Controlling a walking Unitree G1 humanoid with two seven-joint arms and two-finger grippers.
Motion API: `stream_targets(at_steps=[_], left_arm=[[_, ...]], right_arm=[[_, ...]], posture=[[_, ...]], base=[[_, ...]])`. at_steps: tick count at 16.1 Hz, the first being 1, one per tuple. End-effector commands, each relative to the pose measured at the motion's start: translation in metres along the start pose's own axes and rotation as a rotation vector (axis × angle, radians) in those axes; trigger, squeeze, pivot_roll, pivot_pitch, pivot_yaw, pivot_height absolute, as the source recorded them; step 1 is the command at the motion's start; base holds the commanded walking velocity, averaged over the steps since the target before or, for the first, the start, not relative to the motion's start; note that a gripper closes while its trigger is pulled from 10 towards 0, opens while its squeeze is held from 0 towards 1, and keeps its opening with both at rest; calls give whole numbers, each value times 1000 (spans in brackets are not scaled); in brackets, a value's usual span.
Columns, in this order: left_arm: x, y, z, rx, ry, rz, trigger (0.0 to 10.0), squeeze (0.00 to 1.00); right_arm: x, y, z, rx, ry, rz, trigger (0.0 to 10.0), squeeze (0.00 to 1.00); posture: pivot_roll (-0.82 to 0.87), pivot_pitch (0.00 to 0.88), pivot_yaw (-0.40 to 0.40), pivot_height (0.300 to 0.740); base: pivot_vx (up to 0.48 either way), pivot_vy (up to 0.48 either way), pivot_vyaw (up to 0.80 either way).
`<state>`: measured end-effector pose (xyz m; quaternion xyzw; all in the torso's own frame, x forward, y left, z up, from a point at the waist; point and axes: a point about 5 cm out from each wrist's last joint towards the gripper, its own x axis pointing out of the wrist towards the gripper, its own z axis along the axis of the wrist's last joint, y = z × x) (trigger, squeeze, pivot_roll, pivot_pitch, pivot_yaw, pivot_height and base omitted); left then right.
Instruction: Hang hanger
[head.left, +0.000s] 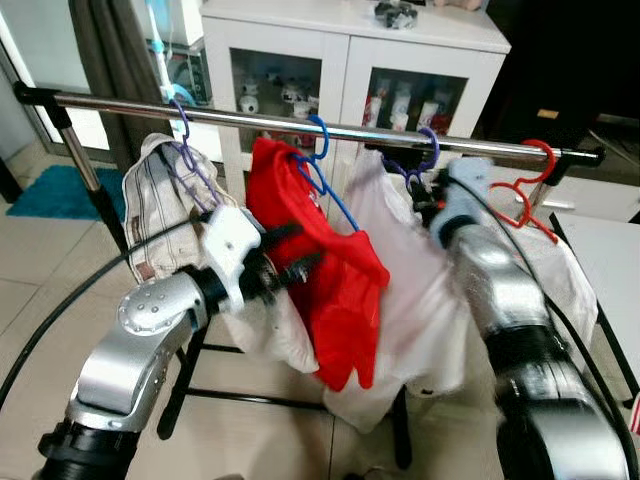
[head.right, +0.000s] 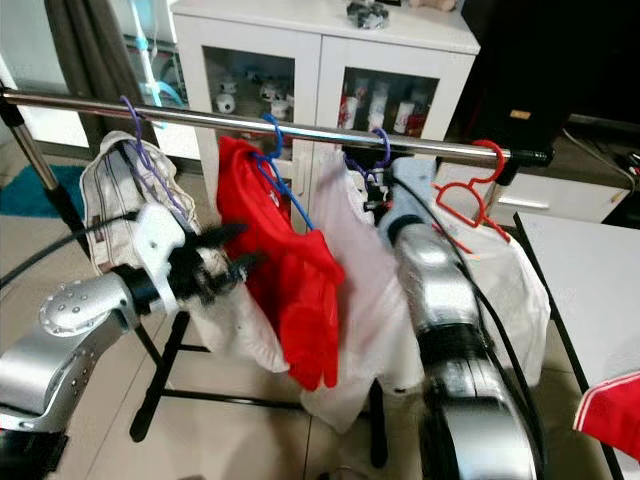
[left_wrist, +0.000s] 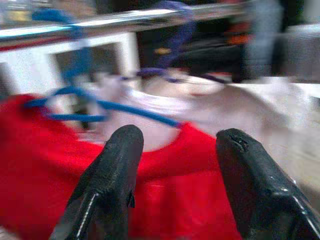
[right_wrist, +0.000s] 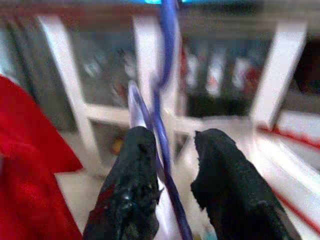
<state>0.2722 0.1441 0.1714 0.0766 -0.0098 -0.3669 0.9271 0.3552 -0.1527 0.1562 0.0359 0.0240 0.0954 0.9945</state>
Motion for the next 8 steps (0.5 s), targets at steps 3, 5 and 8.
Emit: stream_targets(at_steps=[3, 5, 8], left_arm=[[-9, 12, -5, 16, 19, 194, 10000, 0], [-12, 17, -4, 5, -2, 290, 10000, 0], [-9, 15, -4, 42, 0, 315, 10000, 0]], right_arm=[[-28, 1, 20, 32, -104, 124, 10000, 1000], [-49, 3, 23, 18, -125, 200, 10000, 1000], [-65, 22, 8, 42, -89, 248, 10000, 1000]], posture=[[11, 0, -33, 740], [5, 0, -26, 740], [-1, 0, -28, 740]], base=[[0, 0, 0], [0, 0, 0], [0, 0, 267]])
